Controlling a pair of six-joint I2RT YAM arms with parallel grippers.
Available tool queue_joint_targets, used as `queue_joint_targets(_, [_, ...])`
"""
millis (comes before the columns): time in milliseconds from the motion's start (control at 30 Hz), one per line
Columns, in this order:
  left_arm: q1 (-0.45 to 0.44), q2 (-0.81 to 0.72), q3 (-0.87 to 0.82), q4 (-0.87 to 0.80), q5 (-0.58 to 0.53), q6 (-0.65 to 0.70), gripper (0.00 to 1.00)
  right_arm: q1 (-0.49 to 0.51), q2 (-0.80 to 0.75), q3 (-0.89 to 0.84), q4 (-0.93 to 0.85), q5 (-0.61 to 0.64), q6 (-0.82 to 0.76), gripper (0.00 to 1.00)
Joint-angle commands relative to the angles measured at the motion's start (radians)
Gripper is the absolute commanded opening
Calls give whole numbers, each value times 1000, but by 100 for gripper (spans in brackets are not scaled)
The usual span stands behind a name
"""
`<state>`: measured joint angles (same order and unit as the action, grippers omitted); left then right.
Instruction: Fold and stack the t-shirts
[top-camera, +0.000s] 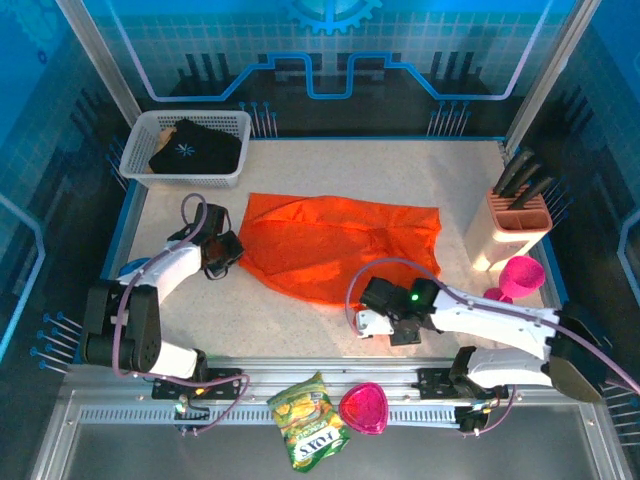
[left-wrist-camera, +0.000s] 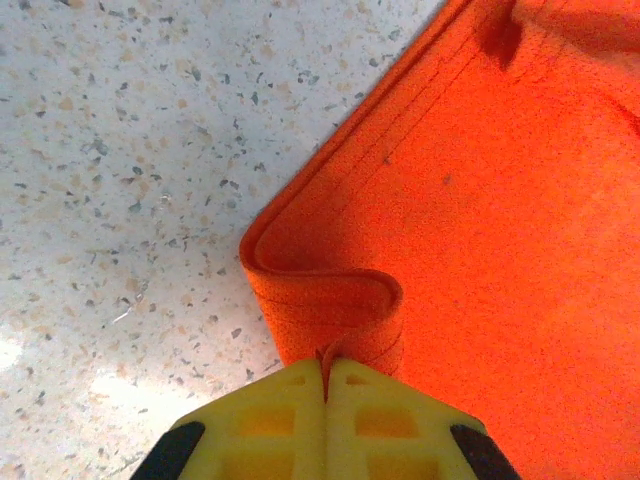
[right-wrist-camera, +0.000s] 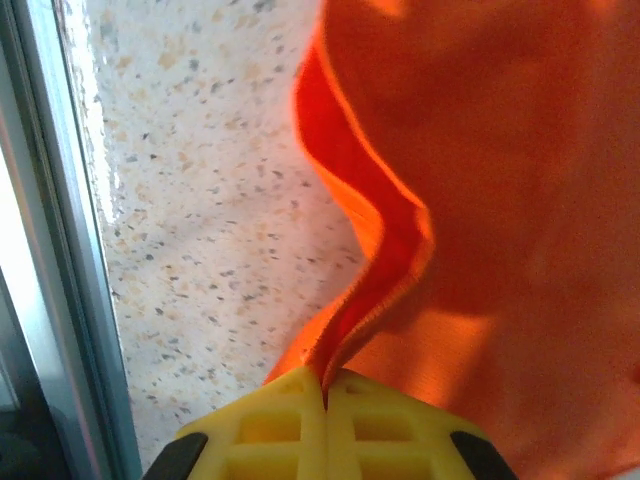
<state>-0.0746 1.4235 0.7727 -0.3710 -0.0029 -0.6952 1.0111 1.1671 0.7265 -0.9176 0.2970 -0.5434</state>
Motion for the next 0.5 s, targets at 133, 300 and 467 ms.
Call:
queue_joint_targets(133, [7, -24, 80, -83, -12, 46, 0, -92, -139, 89, 18, 76, -57, 0])
queue_joint_targets(300, [7, 15, 129, -94, -28, 51, 0, -215, -109, 127, 115, 149, -89, 0])
queue_joint_targets(467, [8, 78, 179, -93, -34, 57, 0, -338, -41, 174, 226, 164, -139, 0])
